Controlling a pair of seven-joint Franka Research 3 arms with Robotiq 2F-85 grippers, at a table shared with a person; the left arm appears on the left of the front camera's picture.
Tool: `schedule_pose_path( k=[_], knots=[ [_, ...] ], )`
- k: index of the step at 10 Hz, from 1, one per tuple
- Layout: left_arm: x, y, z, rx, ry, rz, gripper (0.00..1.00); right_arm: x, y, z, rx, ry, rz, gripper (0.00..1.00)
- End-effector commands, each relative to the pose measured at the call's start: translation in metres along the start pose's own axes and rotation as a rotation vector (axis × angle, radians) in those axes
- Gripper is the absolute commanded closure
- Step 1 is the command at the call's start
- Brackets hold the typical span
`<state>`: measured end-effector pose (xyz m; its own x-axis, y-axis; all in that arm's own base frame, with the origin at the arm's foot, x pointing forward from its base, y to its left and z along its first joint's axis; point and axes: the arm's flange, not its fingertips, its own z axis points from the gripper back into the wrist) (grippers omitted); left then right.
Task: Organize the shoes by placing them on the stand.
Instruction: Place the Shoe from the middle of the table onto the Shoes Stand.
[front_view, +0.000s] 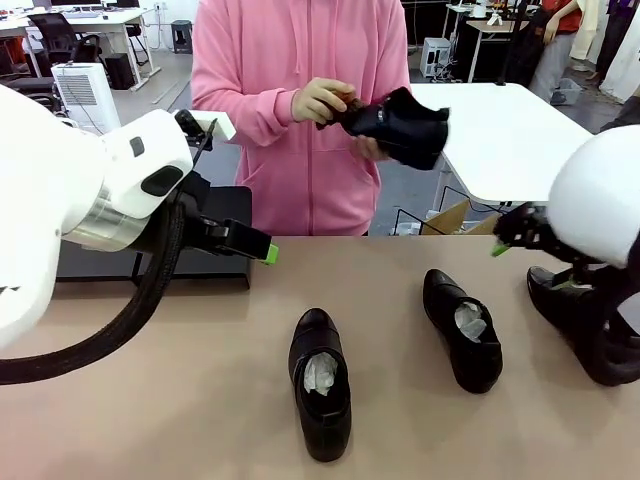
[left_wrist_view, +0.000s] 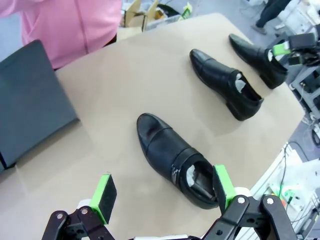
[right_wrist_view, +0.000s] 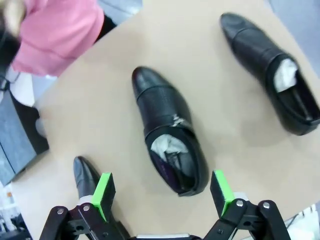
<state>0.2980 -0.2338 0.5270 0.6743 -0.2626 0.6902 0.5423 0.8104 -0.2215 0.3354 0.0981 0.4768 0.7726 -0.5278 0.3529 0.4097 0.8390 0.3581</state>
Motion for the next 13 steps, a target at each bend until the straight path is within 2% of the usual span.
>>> schedule_pose_path(
  k=[1, 2, 3, 4, 6, 7, 8, 10, 11, 12, 13],
  knots=[
    [-0.002, 0.002, -0.004, 0.018, 0.009, 0.005, 0.0, 0.012, -0.012, 0.006, -0.005, -0.014, -0.033, 0.0],
    [-0.003, -0.003, -0.001, 0.07, 0.034, 0.008, 0.0, 0.03, -0.017, 0.007, -0.036, -0.008, -0.041, 0.0],
    [-0.005, -0.015, -0.003, 0.069, 0.027, 0.034, 0.0, 0.059, -0.032, 0.016, -0.066, -0.02, -0.041, 0.0],
    [-0.007, -0.03, -0.007, 0.059, 0.026, 0.061, 0.0, 0.088, -0.051, 0.024, -0.095, 0.02, -0.011, 0.0],
    [-0.012, -0.055, -0.012, 0.089, 0.053, 0.17, 0.0, 0.124, -0.076, 0.029, -0.047, 0.192, 0.062, 0.0],
    [-0.014, -0.068, -0.013, 0.074, 0.113, 0.222, 0.0, 0.138, -0.089, 0.025, -0.028, 0.248, 0.063, 0.0],
    [-0.014, -0.078, -0.014, 0.08, 0.147, 0.254, 0.0, 0.148, -0.103, 0.022, -0.013, 0.274, 0.084, 0.0],
    [-0.019, -0.108, -0.029, 0.118, 0.289, 0.305, 0.0, 0.166, -0.137, 0.014, -0.018, 0.305, 0.117, 0.0],
    [-0.021, -0.12, -0.046, 0.13, 0.338, 0.334, 0.0, 0.169, -0.15, 0.01, -0.035, 0.282, 0.073, 0.0],
    [-0.024, -0.13, -0.065, 0.143, 0.39, 0.337, 0.0, 0.155, -0.127, 0.012, -0.006, 0.289, 0.079, 0.0],
    [-0.026, -0.134, -0.088, 0.189, 0.424, 0.31, 0.0, 0.155, -0.127, 0.012, -0.006, 0.289, 0.079, 0.0]
  ],
)
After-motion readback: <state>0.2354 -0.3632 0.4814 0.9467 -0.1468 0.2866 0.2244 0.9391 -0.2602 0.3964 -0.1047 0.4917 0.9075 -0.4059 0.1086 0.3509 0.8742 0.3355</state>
